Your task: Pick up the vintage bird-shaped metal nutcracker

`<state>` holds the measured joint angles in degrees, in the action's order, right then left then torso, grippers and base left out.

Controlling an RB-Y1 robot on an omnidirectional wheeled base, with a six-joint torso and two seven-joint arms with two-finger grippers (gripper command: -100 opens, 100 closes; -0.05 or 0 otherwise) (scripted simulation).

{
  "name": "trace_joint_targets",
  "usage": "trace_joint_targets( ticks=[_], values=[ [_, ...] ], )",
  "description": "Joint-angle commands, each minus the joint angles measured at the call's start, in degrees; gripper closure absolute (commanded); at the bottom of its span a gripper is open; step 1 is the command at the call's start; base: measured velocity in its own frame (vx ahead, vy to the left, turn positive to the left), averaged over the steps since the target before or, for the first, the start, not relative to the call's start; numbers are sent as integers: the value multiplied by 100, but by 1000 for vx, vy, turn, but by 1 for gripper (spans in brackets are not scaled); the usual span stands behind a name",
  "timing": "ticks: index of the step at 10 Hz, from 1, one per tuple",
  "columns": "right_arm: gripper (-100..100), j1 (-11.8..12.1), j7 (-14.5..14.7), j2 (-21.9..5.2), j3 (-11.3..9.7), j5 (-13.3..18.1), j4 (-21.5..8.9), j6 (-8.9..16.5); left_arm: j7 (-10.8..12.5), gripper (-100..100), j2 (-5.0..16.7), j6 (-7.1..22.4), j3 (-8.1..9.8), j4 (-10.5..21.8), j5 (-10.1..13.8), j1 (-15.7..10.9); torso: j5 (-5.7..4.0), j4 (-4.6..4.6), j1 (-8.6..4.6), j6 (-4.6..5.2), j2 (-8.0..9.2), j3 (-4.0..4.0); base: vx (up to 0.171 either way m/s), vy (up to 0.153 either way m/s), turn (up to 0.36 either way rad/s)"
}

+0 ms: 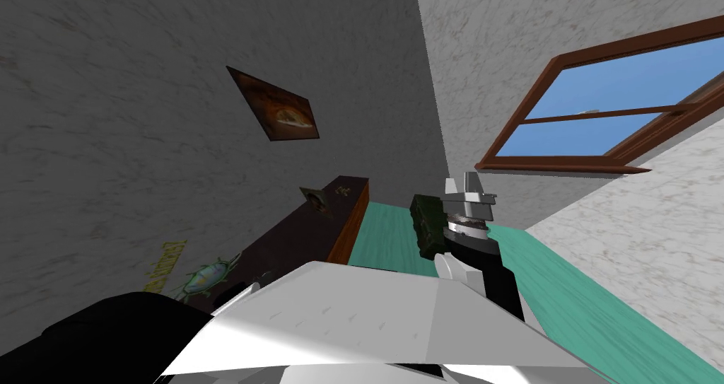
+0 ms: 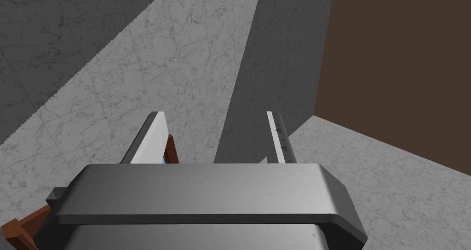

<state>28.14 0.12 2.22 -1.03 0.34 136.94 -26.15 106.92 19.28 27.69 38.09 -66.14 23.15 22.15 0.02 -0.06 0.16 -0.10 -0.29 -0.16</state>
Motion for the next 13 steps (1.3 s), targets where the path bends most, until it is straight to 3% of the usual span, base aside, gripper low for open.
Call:
trace_joint_targets(
  ticks=[1, 2, 3, 5, 6, 9, 10, 11, 12, 13],
  values=[
    [0, 0, 0, 0, 0, 0, 0, 0, 167, -100, 0, 93, 40, 42, -53, 24, 0, 0, 0, 0, 0, 0, 63, 32, -52],
    [0, 0, 0, 0, 0, 0, 0, 0, 370, -100, 60, 173, 86, 244, -92, 42, 0, 0, -2, -2, 4, 1, 67, 27, -71],
    [0, 0, 0, 0, 0, 0, 0, 0, 370, -100, 60, 173, 86, 244, -92, 42, 0, 0, -4, -1, 3, 1, 53, 19, -44],
    [0, 0, 0, 0, 0, 0, 0, 0, 703, -100, 159, 303, 158, 576, -166, 76, -1, 1, -6, -1, 8, 4, 70, 26, -86],
    [0, 0, 0, 0, 0, 0, 0, 0, 703, -100, 159, 303, 158, 590, -166, 76, 0, 0, -3, -1, -1, -1, 65, 33, -35],
    [0, 0, 0, 0, 0, 0, 0, 0, 1066, -100, 244, 441, 229, 990, -268, 124, 0, 0, -3, -1, 3, 1, 67, 35, -60],
    [0, 0, 0, 0, 0, 0, 0, 0, 971, -100, 221, 382, 211, 923, -251, 107, 0, 0, -1, -2, 1, 0, 33, 20, -12],
    [0, 0, 0, 0, 0, 0, 0, 0, 999, 0, 221, 392, 214, 935, -256, 110, -1, 2, -8, -2, 12, 5, 6, 4, 1],
    [0, 0, 0, 0, 0, 0, 0, 0, 1027, -100, 197, 250, 287, 1160, -319, 28, -2, 4, -14, -2, 21, 11, -16, 24, -149],
    [0, -1, 0, 0, 0, 0, 0, 0, 1038, -100, 189, 203, 311, 1236, -340, 1, -1, 6, -8, 1, 30, 16, -41, 34, -147]
  ],
)
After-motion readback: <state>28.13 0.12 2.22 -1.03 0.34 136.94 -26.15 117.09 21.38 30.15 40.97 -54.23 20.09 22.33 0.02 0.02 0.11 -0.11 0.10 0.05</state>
